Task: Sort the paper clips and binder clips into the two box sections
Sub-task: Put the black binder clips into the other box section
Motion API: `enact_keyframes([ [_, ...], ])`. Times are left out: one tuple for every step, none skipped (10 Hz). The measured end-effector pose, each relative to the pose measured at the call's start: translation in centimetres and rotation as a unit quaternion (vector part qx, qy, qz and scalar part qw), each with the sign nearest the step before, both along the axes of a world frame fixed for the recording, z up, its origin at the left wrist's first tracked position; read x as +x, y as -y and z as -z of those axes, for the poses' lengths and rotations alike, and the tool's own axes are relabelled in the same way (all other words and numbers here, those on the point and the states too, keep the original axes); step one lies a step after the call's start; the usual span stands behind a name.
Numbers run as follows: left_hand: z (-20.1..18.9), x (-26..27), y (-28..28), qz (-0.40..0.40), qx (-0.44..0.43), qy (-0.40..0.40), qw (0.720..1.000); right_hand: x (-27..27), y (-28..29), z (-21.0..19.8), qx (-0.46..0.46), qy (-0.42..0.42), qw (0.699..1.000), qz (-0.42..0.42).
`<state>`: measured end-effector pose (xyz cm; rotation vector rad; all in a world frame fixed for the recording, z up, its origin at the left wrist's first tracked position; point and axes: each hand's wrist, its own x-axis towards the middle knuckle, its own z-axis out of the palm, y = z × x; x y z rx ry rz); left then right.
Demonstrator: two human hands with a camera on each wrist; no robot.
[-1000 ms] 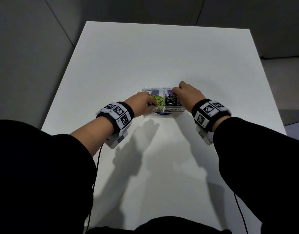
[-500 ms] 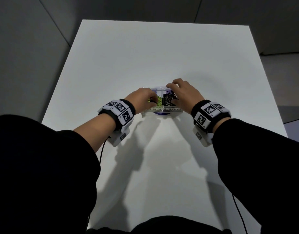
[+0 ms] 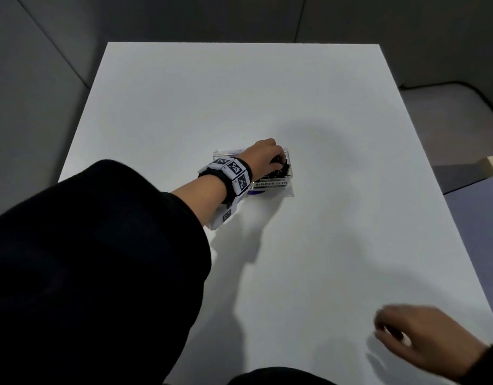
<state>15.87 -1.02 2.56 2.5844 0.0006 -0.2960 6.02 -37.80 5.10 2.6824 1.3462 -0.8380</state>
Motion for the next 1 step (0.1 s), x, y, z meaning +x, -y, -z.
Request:
enact_keyframes([
  [0.84, 0.31, 0.18, 0.009, 0.004, 0.003, 1.000, -2.67, 4.34, 1.11, -0.044, 0.006, 0.998, 0.053],
])
